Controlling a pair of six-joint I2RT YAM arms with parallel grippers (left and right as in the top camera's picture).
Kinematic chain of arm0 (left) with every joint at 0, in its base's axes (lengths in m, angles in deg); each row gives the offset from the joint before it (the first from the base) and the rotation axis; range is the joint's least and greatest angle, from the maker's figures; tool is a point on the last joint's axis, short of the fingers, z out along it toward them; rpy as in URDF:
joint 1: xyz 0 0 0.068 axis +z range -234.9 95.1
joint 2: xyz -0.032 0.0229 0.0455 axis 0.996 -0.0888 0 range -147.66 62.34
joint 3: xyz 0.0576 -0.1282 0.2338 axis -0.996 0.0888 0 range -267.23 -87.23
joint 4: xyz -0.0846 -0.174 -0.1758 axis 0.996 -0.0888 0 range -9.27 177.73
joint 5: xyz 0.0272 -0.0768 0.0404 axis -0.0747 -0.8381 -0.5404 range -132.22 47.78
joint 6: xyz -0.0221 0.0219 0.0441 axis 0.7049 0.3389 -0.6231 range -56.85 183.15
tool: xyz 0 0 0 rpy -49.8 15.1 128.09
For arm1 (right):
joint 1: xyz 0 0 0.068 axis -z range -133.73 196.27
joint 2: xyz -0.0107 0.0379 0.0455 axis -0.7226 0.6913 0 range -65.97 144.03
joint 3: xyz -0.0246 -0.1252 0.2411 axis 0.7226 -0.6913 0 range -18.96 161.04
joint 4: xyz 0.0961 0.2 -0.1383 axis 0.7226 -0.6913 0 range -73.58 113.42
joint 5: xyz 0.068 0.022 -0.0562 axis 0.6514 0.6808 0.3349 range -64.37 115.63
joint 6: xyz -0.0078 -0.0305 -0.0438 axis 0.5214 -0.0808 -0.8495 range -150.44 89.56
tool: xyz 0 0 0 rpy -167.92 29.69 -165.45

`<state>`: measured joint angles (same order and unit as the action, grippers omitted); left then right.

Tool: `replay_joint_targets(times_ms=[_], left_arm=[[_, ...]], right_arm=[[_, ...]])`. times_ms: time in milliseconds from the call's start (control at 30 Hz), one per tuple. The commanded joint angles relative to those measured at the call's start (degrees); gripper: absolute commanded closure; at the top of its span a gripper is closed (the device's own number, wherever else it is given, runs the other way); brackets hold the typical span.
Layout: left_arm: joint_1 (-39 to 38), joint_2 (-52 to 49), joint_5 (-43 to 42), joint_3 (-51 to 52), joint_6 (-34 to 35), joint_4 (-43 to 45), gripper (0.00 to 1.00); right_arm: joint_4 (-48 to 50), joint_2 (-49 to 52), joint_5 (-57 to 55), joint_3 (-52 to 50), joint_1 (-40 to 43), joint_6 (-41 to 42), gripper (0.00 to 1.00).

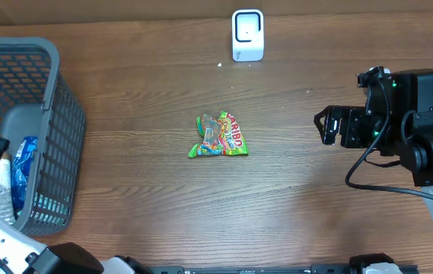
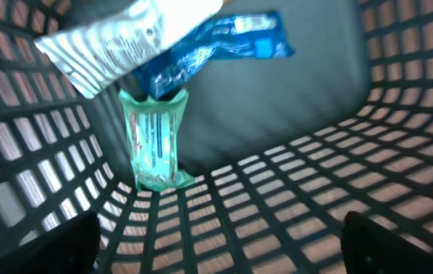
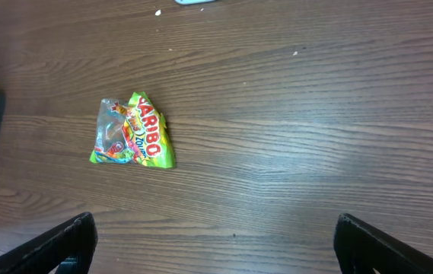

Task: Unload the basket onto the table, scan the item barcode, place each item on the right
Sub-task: 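Reach the left gripper into the basket and grasp the green wipes pack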

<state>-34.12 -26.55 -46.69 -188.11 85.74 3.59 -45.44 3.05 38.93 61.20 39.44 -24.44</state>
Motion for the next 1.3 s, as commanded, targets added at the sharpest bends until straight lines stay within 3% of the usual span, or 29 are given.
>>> replay_joint_targets(times_ms=[0, 367, 633, 733, 900, 1067, 1133, 1200, 1233, 1267], left_arm=[[0.1, 0.8, -0.1, 7.2, 2.9, 2.4, 0.10], [0.3, 0.4, 3.4, 31.2, 6.2, 19.7, 0.07], [0.3, -0.1, 6.4, 40.9, 7.5, 28.5, 0.06], [0.3, -0.9, 6.5, 42.1, 7.5, 30.1, 0.11], [0.3, -3.4, 7.5, 42.2, 7.5, 30.9, 0.33], [0.3, -7.4, 8.6, 42.2, 7.5, 31.2, 0.39], [0.3, -8.9, 8.5, 42.2, 7.4, 31.6, 0.57], [0.3, -10.1, 8.5, 42.2, 7.5, 31.8, 0.87], [0.3, -10.3, 8.5, 42.2, 7.5, 32.0, 0.96], [0.3, -10.3, 8.0, 42.1, 7.5, 32.0, 0.96]], right_arm=[[0.1, -0.1, 0.3, 1.3, -0.2, -0.1, 0.00], [-0.4, -0.1, 0.3, 1.3, -0.2, -0.1, 0.00], [-0.5, -0.1, 0.3, 1.3, -0.2, -0.1, 0.00], [-0.5, -0.1, 0.3, 1.3, -0.2, 0.0, 0.00], [-0.5, -0.1, 0.3, 1.3, -0.2, -0.1, 0.00], [-0.7, -0.1, 0.3, 1.3, -0.2, -0.1, 0.00], [-0.8, -0.1, 0.3, 1.3, -0.2, -0.1, 0.00], [-0.8, -0.1, 0.3, 1.3, -0.2, -0.1, 0.00], [-0.7, -0.1, 0.3, 1.3, -0.2, -0.1, 0.00], [-0.7, -0.1, 0.3, 1.3, -0.2, -0.1, 0.00]])
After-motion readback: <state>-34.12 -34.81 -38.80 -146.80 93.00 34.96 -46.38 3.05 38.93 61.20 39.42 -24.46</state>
